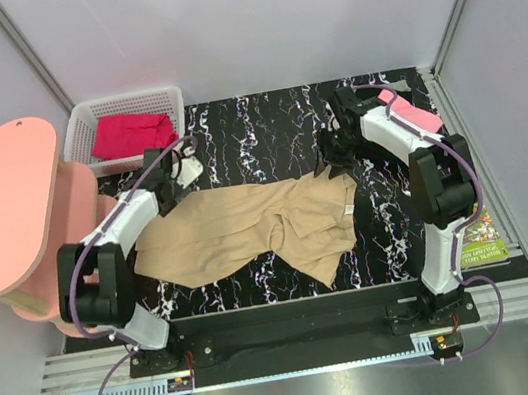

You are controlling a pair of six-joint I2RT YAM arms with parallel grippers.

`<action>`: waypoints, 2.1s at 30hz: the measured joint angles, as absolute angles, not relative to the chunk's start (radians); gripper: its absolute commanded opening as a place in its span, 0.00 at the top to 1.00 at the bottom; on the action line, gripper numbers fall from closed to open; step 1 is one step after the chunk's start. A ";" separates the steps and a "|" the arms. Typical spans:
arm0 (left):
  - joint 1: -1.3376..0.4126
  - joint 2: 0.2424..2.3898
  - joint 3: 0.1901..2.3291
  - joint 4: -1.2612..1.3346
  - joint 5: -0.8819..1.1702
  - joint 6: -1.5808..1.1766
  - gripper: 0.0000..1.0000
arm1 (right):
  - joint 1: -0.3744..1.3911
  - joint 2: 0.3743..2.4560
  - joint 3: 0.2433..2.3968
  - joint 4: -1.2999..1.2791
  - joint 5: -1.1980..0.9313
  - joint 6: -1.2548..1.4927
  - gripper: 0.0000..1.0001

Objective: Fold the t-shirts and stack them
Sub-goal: Fold the flattened tshirt in 1/3 of the way

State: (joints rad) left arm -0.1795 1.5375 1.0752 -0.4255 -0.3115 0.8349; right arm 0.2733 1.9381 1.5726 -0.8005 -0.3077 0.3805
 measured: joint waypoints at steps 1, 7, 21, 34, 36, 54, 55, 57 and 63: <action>-0.179 1.567 1.065 -0.426 -0.312 0.832 0.39 | 0.273 1.950 1.557 -0.800 -0.308 0.383 0.51; -0.176 1.670 1.052 -0.417 -0.317 0.826 0.40 | 0.273 1.966 1.529 -0.795 -0.306 0.394 0.52; -0.167 1.821 1.091 -0.368 -0.362 0.846 0.40 | 0.241 2.096 1.501 -0.751 -0.337 0.409 0.53; -0.163 2.056 1.371 -0.356 -0.421 0.884 0.43 | 0.110 2.272 1.764 -0.783 -0.441 0.400 0.47; -0.162 2.075 1.396 -0.351 -0.429 0.886 0.43 | 0.109 2.283 1.789 -0.784 -0.441 0.392 0.41; -0.313 1.200 1.094 -0.506 -0.336 0.780 0.40 | 0.447 1.465 1.449 -0.824 -0.184 0.377 0.37; -0.338 1.176 1.030 -0.515 -0.327 0.770 0.40 | 0.496 1.411 1.377 -0.819 -0.178 0.402 0.39; -0.351 1.191 0.932 -0.539 -0.313 0.755 0.40 | 0.548 1.327 1.199 -0.789 -0.175 0.463 0.39; -0.350 1.312 0.732 -0.626 -0.300 0.735 0.41 | 0.548 1.277 0.773 -0.767 -0.143 0.645 0.36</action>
State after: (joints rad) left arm -0.3496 1.3121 0.7319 -0.6258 -0.3004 0.7353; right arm 0.5476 1.2770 0.7727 -0.7670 -0.1429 0.6453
